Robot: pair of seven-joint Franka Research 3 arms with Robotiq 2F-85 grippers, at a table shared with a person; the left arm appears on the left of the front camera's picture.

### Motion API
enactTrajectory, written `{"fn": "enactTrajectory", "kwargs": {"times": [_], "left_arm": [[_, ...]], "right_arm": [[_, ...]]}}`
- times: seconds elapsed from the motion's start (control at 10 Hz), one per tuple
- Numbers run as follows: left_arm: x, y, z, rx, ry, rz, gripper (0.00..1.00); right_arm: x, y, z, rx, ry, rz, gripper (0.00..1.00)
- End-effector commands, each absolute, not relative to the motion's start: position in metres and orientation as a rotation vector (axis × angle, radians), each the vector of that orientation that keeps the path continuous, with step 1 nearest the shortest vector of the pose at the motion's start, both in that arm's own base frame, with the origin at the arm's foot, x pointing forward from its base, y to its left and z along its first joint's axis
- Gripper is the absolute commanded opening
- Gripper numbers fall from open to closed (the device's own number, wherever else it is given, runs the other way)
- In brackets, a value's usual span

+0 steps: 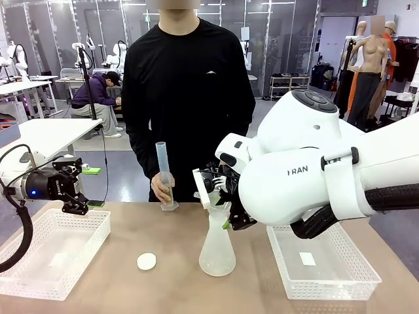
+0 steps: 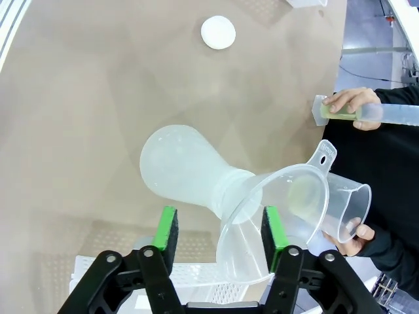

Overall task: Prepare the solutions needed for the experiment.
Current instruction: Once the solution is in the Big flask , pick up the Plastic Funnel and place it back into the right Organizing basket.

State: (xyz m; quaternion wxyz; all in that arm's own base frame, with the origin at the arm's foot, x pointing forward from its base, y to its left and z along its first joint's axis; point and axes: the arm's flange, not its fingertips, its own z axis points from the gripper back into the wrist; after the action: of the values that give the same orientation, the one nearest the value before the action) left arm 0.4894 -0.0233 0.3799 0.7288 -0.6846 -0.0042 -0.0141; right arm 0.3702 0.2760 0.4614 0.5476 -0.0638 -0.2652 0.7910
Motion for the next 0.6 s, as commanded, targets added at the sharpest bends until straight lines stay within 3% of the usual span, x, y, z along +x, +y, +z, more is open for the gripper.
{"fn": "enactTrajectory", "kwargs": {"times": [0.0,0.3,0.5], "left_arm": [[0.49,-0.023,0.381,-1.512,-0.012,-0.03,1.0],[0.49,-0.023,0.381,-1.512,-0.012,-0.03,1.0],[0.49,-0.023,0.381,-1.512,-0.012,-0.03,1.0]], "right_arm": [[0.359,0.276,0.478,-0.138,-0.706,1.875,0.67],[0.37,0.246,0.515,-0.055,-0.837,1.773,0.67],[0.388,0.213,0.536,0.125,-0.799,1.566,0.67]]}}
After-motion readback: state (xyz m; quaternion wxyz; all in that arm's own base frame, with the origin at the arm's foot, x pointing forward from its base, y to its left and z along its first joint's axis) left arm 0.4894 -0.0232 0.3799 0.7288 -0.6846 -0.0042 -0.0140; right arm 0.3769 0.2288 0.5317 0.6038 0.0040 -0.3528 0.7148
